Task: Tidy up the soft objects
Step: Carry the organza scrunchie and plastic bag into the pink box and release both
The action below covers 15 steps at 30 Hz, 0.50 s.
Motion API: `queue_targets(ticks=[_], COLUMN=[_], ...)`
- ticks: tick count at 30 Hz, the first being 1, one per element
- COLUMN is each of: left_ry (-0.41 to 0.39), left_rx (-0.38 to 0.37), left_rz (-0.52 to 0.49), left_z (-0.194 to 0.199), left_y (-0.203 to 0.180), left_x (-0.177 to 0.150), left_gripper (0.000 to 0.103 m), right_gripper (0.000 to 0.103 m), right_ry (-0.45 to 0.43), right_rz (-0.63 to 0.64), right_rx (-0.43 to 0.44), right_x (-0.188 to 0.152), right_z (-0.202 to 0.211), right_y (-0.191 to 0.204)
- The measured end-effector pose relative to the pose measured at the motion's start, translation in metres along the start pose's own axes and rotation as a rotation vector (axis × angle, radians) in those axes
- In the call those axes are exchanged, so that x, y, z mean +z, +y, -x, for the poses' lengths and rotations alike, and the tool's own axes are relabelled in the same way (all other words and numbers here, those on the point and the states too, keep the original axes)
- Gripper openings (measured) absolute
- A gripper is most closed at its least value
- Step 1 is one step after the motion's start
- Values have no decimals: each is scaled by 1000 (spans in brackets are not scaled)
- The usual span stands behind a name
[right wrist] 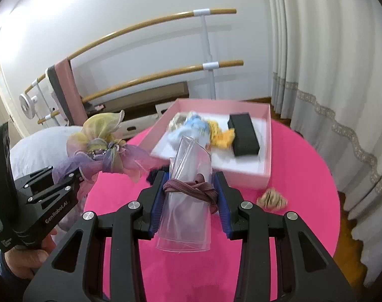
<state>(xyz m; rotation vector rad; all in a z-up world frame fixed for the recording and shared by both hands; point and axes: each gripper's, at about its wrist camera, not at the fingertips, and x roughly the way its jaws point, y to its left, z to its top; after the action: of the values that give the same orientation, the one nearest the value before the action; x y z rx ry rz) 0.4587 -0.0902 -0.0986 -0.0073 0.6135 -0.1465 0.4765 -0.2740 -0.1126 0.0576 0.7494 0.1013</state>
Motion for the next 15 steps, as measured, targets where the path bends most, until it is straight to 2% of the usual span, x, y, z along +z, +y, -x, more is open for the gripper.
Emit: queue_targets(ticks=[9, 15], left_ry=[-16, -24], left_rx=[-2, -19], left_rz=[15, 11], left_z=[-34, -76], left_y=[17, 31], left_x=[41, 80], left_gripper=[7, 7], right_gripper=[35, 35], right_ry=[-38, -25], right_rz=[7, -5], right_rx=[-11, -5], right_x=[53, 84], right_z=[-18, -47], right_y=[-13, -25])
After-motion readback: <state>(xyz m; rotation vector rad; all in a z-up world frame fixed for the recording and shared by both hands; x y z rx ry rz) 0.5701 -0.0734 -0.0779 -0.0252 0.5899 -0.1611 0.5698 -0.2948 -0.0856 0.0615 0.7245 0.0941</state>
